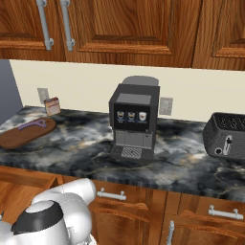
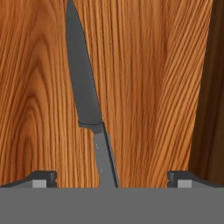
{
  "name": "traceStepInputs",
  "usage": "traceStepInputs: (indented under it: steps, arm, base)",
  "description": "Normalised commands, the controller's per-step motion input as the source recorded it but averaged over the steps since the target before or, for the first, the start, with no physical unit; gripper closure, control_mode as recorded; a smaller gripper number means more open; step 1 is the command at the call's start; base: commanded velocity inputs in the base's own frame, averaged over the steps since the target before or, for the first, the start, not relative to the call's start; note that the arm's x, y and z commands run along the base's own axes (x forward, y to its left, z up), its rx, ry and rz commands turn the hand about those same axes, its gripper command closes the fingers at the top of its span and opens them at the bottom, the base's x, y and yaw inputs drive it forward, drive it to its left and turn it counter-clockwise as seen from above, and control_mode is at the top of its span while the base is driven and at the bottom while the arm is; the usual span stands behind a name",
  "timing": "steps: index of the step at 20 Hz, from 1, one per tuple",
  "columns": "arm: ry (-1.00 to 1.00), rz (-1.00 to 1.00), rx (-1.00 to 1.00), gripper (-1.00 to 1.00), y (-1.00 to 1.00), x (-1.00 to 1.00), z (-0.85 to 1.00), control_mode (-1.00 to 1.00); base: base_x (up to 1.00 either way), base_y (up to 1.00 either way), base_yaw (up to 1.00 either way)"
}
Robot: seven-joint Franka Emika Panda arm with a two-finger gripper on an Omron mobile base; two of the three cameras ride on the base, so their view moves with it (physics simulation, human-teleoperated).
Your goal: Open the drawer on the left and place the cutting tools on the cutting board.
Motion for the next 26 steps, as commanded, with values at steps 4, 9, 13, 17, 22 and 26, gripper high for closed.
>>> traceStepInputs:
  steps: [4, 9, 13, 17, 22, 26]
  arm:
    - [0.0, 0.0, -0.01, -1.0, 0.01, 0.0, -0.03, -1.0]
    - [0.0, 0.0, -0.09, -1.0, 0.15, 0.0, -0.11, -1.0]
    - [0.0, 0.0, -0.13, -1.0, 0.26, 0.01, -0.18, -1.0]
    - [0.0, 0.0, -0.13, -1.0, 0.26, 0.0, -0.18, -1.0]
    - [0.0, 0.0, -0.1, -1.0, 0.15, 0.0, -0.1, -1.0]
    - [0.0, 0.0, -0.03, -1.0, 0.0, 0.0, 0.0, -1.0]
  base:
    - [0.0, 0.0, 0.0]
    - [0.0, 0.0, 0.0]
    - [0.0, 0.0, 0.0]
    - [0.0, 0.0, 0.0]
    - [0.0, 0.0, 0.0]
    - [0.0, 0.0, 0.0]
